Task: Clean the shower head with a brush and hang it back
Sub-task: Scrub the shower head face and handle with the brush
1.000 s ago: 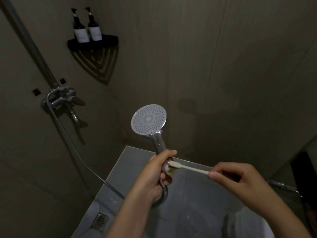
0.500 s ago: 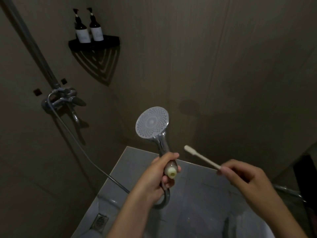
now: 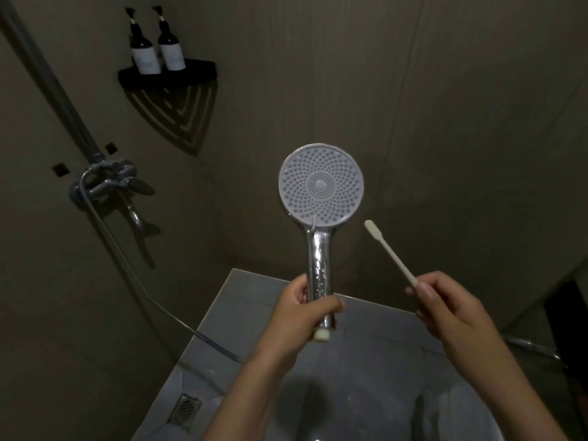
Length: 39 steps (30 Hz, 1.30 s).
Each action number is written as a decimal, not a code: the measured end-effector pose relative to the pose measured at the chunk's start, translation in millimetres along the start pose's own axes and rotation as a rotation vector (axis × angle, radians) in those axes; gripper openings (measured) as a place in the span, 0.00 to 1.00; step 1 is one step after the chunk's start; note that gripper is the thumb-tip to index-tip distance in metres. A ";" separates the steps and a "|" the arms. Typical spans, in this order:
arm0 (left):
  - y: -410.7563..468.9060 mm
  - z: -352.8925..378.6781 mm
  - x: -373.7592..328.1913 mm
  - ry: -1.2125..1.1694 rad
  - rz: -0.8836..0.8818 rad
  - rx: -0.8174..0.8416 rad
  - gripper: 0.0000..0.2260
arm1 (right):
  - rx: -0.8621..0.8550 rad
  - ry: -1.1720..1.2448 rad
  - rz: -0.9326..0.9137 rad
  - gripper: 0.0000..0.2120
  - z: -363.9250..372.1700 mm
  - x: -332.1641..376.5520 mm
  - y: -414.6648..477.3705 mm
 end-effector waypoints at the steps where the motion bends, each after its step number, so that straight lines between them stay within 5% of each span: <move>1: 0.4 -0.5 0.5 -0.004 0.005 0.001 0.10 | -0.007 0.018 0.005 0.10 3.2 -0.1 0.1; 12: 1.9 -9.2 -2.5 -0.022 0.084 0.046 0.12 | 0.117 0.467 0.242 0.03 79.0 10.3 -7.1; 21: -0.3 -22.2 -4.6 0.090 0.124 0.104 0.16 | 0.077 0.590 0.274 0.22 123.0 28.5 2.9; 27: 3.8 -29.3 -4.1 0.062 0.122 0.025 0.19 | 0.058 0.661 0.332 0.14 139.1 35.4 6.0; 32: 4.4 -34.4 -8.9 0.046 0.179 -0.003 0.16 | 0.020 0.836 0.418 0.18 151.3 35.4 9.5; 39: 9.9 -45.3 -12.5 -0.023 0.103 -0.018 0.10 | 0.014 0.897 0.422 0.06 164.1 31.7 16.6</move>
Point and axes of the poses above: each hand's wrist, its own y-axis towards the middle knuckle, its own z-axis out of the palm, x = y × z, the point moved 2 cm from there along y, towards the middle knuckle, and after that the axes turned 9 degrees about -x, right-handed, at the moved point
